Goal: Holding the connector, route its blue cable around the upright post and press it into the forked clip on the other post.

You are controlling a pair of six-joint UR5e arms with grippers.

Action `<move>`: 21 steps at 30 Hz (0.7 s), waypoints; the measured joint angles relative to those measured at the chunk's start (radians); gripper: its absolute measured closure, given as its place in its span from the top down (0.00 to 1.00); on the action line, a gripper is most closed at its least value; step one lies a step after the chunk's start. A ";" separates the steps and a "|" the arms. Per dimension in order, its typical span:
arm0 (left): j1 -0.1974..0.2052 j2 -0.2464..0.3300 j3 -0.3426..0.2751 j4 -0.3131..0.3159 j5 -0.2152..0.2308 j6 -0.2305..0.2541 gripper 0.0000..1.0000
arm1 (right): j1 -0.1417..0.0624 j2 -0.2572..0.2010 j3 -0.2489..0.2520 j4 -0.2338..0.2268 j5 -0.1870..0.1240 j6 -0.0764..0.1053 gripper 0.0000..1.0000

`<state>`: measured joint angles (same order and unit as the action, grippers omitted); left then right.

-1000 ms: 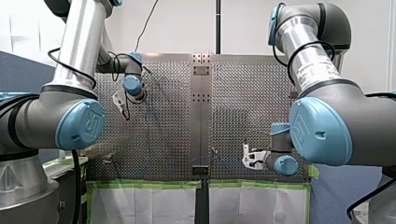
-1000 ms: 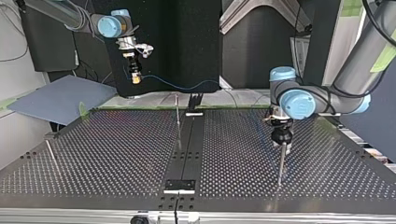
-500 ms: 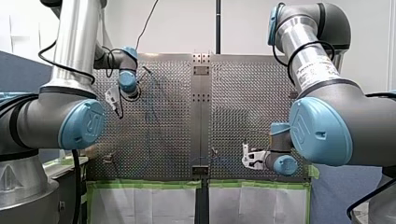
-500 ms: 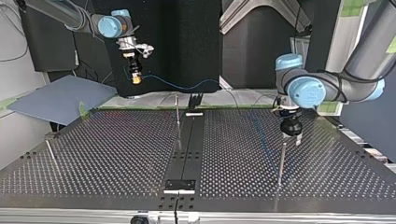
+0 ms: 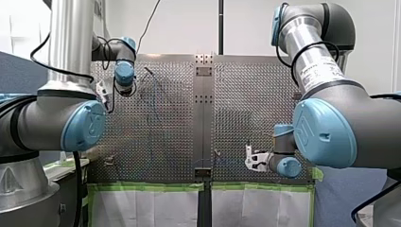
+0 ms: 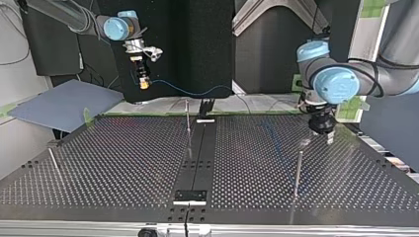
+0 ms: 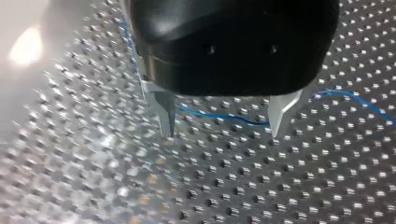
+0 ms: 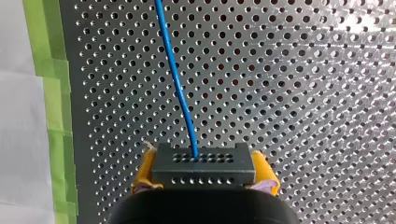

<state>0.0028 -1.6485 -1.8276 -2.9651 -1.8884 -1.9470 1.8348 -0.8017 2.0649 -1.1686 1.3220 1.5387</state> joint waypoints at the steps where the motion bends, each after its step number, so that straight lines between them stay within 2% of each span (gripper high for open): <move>1: 0.000 0.007 0.006 -0.007 0.000 0.007 1.00 | 0.000 0.000 0.000 0.000 0.000 0.000 0.00; 8: 0.000 0.065 0.063 -0.065 0.033 0.060 1.00 | 0.000 0.000 -0.001 0.000 0.000 0.001 0.00; 11: 0.000 0.088 0.087 -0.089 0.053 0.073 1.00 | 0.000 0.000 -0.002 0.001 0.000 0.001 0.00; 17: -0.001 0.134 0.132 -0.134 0.059 0.099 1.00 | 0.001 0.000 -0.002 0.000 0.000 0.002 0.00; 21: -0.002 0.164 0.162 -0.164 0.081 0.106 1.00 | 0.001 0.000 -0.002 0.000 0.000 0.002 0.00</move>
<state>0.0007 -1.4845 -1.6653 -3.1290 -1.8076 -1.8413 1.8354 -0.8017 2.0626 -1.1685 1.3224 1.5403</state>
